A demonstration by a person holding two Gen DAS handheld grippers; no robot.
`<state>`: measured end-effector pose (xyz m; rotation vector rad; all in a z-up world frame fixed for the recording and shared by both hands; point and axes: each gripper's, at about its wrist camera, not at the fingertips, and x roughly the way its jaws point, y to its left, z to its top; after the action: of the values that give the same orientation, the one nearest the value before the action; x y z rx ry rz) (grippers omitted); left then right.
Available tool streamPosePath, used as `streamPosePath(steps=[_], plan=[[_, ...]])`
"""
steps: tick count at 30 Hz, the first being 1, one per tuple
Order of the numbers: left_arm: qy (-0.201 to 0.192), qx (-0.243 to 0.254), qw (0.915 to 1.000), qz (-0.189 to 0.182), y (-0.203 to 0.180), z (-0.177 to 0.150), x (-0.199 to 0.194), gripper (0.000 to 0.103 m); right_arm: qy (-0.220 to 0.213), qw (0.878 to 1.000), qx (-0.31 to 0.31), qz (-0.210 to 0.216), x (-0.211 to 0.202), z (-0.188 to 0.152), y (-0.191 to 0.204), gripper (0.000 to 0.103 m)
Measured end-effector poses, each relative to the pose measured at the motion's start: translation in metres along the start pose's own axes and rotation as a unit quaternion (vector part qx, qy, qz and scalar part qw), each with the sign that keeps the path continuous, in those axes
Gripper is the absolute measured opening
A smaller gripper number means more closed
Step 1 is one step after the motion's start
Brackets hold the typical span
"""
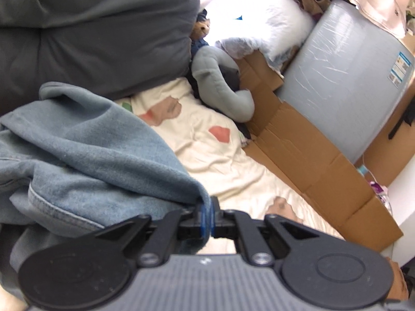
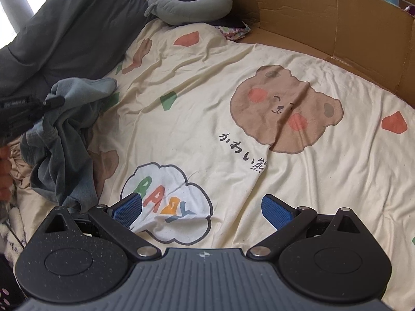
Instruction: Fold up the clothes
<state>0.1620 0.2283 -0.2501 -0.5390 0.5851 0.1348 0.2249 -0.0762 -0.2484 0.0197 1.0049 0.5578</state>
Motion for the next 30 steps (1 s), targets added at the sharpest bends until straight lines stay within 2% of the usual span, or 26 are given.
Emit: streamPosePath(steps=[11, 22, 27, 30], plan=[[0.044, 0.021, 0.9979, -0.042, -0.02, -0.026, 0.0, 0.002, -0.008, 1.0, 0.009, 0.015, 0.001, 0.006, 0.009, 0.101], [0.109, 0.04, 0.991, -0.067, -0.034, -0.06, 0.022, 0.002, -0.01, 1.0, 0.02, 0.015, 0.001, 0.006, 0.004, 0.101], [0.135, 0.049, 0.988, -0.057, -0.028, -0.062, 0.025, 0.005, -0.012, 1.0, 0.022, 0.011, -0.001, 0.006, 0.001, 0.101], [0.134, 0.065, 0.9872, -0.056, -0.024, -0.049, 0.014, 0.014, -0.013, 1.0, 0.024, 0.008, -0.002, 0.006, -0.002, 0.101]])
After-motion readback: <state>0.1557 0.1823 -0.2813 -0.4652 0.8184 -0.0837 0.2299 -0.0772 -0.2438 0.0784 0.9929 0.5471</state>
